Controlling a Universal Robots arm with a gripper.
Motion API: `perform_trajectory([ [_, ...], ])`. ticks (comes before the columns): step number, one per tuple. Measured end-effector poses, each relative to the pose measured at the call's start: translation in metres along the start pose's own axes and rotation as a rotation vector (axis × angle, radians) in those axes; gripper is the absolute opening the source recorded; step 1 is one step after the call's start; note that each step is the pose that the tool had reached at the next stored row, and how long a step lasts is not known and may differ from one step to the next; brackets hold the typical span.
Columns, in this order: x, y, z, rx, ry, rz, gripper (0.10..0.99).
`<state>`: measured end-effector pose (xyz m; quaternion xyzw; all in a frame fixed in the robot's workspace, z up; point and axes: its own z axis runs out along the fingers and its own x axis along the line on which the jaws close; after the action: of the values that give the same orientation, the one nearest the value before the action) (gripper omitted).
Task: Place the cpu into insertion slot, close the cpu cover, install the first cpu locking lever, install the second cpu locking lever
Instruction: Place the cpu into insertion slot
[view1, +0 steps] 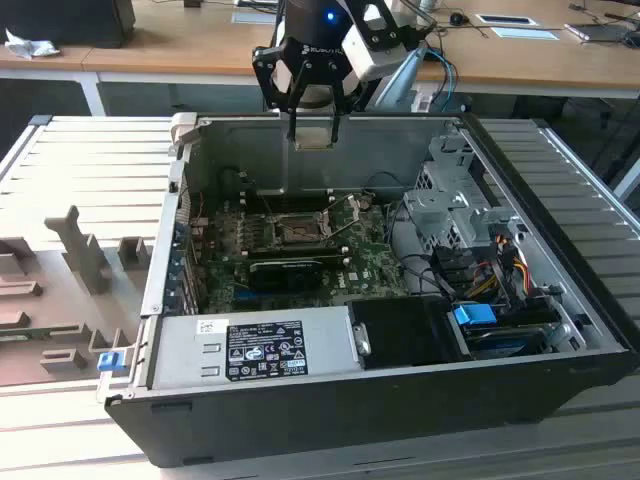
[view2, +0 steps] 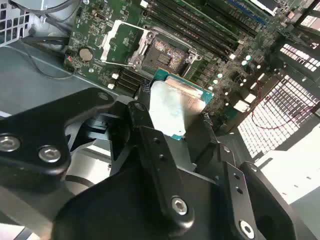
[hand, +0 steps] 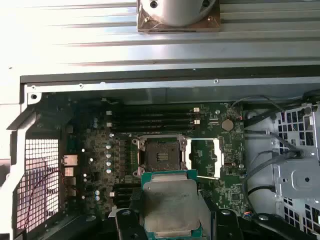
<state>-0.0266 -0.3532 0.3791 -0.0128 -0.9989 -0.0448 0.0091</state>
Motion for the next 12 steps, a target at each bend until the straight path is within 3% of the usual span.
perform_trajectory([
  [2,-0.0001,0.0000,0.0000,0.002,-0.0009,0.009,0.525],
  [4,0.0000,0.0000,0.0002,0.002,-0.0049,0.055,0.525],
  [12,-0.0001,-0.0008,0.0035,0.002,-0.0054,0.060,0.525],
])
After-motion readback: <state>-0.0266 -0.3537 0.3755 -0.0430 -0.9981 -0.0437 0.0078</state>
